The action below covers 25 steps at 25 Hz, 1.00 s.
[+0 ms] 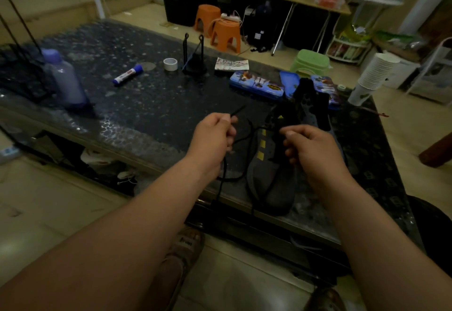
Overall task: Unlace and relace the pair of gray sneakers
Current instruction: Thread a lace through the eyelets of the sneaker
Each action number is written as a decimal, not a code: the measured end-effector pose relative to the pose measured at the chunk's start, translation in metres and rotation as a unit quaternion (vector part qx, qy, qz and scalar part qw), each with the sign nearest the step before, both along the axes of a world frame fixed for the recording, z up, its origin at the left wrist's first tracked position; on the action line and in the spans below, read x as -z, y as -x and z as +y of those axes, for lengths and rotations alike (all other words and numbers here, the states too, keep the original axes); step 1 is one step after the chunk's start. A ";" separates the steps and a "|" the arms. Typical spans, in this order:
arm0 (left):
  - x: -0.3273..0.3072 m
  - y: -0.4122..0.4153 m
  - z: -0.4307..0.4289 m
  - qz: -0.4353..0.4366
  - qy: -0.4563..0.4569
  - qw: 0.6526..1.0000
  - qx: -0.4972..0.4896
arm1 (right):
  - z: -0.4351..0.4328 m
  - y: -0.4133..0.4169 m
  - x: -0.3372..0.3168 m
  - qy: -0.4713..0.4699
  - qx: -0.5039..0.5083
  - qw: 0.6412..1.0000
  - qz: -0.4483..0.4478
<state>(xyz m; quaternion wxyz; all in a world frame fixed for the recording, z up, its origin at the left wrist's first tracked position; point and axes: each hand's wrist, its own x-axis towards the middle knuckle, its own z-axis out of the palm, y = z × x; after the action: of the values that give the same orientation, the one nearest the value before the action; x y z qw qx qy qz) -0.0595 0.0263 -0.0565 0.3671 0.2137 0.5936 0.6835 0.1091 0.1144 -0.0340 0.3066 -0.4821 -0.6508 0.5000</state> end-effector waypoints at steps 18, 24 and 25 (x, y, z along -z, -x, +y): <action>0.038 -0.034 0.023 0.307 0.183 0.926 0.122 | 0.022 -0.007 0.023 -0.022 -0.074 0.986 -0.149; 0.040 -0.025 0.023 0.262 0.164 0.943 0.121 | 0.022 -0.008 0.022 -0.052 -0.041 0.987 -0.147; 0.040 -0.024 0.023 0.276 0.171 0.938 0.122 | 0.021 -0.009 0.020 -0.071 -0.036 0.986 -0.146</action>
<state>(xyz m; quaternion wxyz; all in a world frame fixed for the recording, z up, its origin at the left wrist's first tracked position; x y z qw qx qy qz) -0.0353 0.0496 -0.0960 0.3003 0.3987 0.7490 0.4358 0.1183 0.1359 -0.0539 0.2239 -0.5030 -0.7395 0.3872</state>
